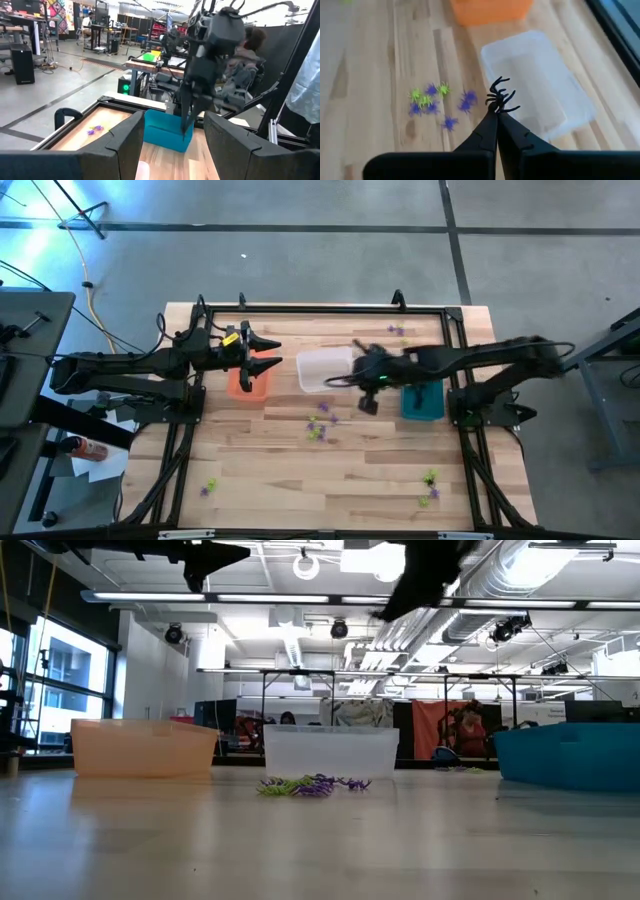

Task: Sort Halloween decoration
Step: Put the black spider toy into the blue bin

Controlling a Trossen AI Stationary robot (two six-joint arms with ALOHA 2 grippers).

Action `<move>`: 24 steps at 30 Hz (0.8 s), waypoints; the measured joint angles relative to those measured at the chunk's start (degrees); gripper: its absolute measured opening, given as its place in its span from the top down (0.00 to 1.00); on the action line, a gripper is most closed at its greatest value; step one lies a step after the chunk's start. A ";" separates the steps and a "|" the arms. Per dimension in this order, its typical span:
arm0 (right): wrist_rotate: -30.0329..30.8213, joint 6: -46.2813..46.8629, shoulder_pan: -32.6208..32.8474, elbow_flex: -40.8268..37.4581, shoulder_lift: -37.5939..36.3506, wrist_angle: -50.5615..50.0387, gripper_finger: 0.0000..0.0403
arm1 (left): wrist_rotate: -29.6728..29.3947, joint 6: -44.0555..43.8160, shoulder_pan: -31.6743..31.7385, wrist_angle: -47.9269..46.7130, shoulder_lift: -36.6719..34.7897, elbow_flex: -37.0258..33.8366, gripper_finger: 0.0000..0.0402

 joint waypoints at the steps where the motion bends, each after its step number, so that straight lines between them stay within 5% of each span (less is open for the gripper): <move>1: 0.65 1.73 0.02 -2.73 -2.99 1.06 1.00 | 0.00 0.50 -0.02 0.00 0.00 0.00 0.53; 7: 2.16 8.36 1.05 -19.09 -18.30 22.34 1.00 | 0.00 1.64 0.00 0.94 0.59 0.00 0.53; 12: 2.13 5.54 0.72 -27.34 -22.01 47.71 1.00 | 0.00 1.62 -1.20 5.60 4.42 0.00 0.53; 24: -1.74 2.54 -1.12 -27.10 -21.93 47.80 1.00 | 0.06 1.18 -2.12 7.79 9.99 0.00 0.53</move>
